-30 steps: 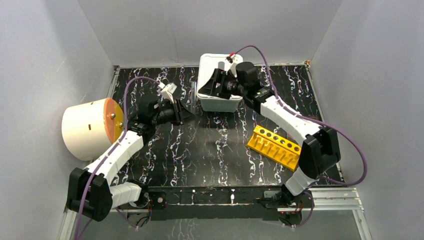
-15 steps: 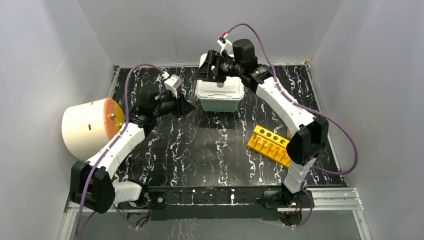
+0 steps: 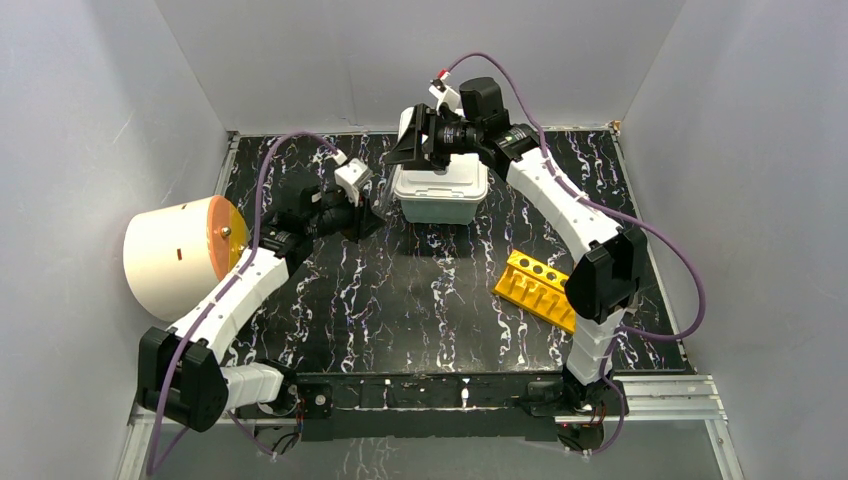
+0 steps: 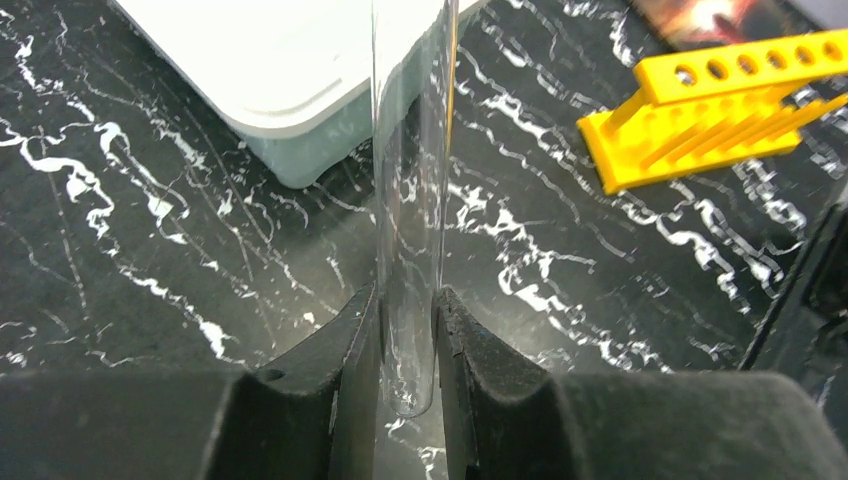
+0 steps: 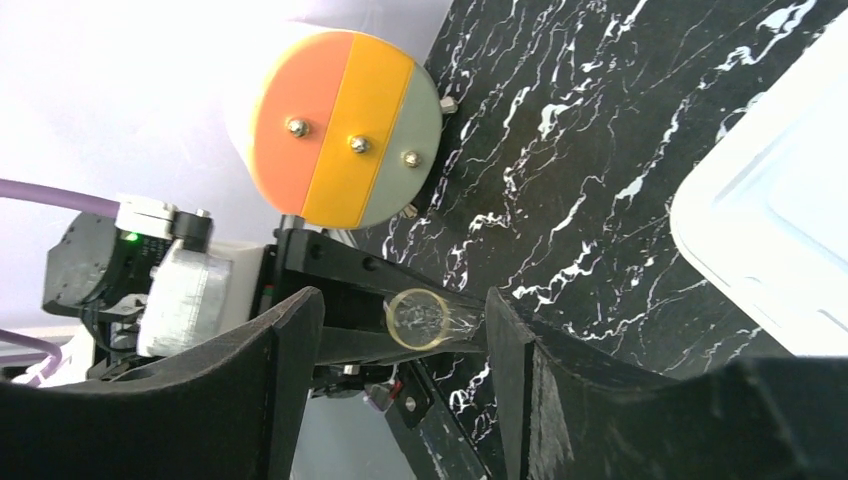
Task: Organize the chemistry lab equipment
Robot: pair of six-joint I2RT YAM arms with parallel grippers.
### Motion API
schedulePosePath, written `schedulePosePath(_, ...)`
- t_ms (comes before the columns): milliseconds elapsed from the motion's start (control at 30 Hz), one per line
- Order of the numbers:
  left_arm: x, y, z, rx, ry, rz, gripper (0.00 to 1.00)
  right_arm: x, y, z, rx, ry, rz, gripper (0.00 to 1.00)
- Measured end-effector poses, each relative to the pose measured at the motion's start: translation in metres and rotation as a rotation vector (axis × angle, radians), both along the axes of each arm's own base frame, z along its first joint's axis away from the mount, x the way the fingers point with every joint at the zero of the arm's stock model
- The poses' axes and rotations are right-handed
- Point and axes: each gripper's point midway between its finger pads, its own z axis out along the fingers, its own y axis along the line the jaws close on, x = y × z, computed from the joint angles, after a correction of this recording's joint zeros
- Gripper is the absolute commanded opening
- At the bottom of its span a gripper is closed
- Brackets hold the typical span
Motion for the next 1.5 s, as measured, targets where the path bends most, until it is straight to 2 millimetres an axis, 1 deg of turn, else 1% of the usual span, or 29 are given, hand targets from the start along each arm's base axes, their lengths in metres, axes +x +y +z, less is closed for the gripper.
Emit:
schedulePosePath(133,-0.005,0.007,-0.012,0.084,-0.011,-0.010,0.01,-0.004,0.001,0.002,0.013,0.017,0.017,0.60)
schedulePosePath(233,-0.006,0.007,-0.013,0.111,-0.024,-0.015,0.01,-0.005,0.002,0.002,0.014,0.026,0.021,0.57)
schedulePosePath(300,-0.006,0.007,-0.013,0.119,-0.034,-0.015,0.01,-0.004,0.001,0.002,0.016,0.031,0.020,0.56)
schedulePosePath(400,-0.006,0.008,-0.014,0.132,-0.042,-0.013,0.01,-0.001,0.002,-0.001,0.014,0.041,0.018,0.61)
schedulePosePath(467,-0.007,0.007,-0.014,0.136,-0.042,-0.015,0.01,0.001,0.003,-0.006,0.005,0.052,0.020,0.63)
schedulePosePath(567,-0.008,0.006,-0.014,0.136,-0.042,-0.019,0.01,0.000,0.002,-0.020,-0.024,0.083,0.030,0.63)
schedulePosePath(667,-0.008,0.006,-0.014,0.136,-0.042,-0.019,0.01,-0.004,0.001,-0.030,-0.050,0.103,0.045,0.61)
schedulePosePath(733,-0.008,0.005,-0.014,0.136,-0.042,-0.019,0.01,-0.007,-0.001,-0.032,-0.060,0.108,0.055,0.57)
schedulePosePath(900,-0.008,0.005,-0.014,0.138,-0.043,-0.019,0.01,-0.009,-0.001,-0.032,-0.058,0.103,0.072,0.53)
schedulePosePath(1100,-0.008,0.007,-0.017,0.159,-0.046,-0.018,0.02,-0.013,-0.001,-0.033,-0.059,0.121,0.085,0.54)
schedulePosePath(1133,-0.009,0.008,-0.019,0.166,-0.044,-0.019,0.01,-0.014,-0.002,-0.034,-0.063,0.129,0.088,0.53)
schedulePosePath(1167,-0.009,0.009,-0.020,0.170,-0.042,-0.019,0.01,-0.018,-0.004,-0.037,-0.075,0.149,0.092,0.48)
schedulePosePath(1233,-0.010,0.010,-0.022,0.183,-0.041,-0.023,0.02,-0.020,-0.005,-0.038,-0.081,0.157,0.097,0.45)
schedulePosePath(1367,-0.011,0.010,-0.023,0.188,-0.041,-0.028,0.02,-0.024,-0.006,-0.031,-0.078,0.156,0.114,0.45)
schedulePosePath(1500,-0.011,0.009,-0.021,0.188,-0.044,-0.032,0.01,-0.025,-0.006,-0.030,-0.080,0.158,0.119,0.45)
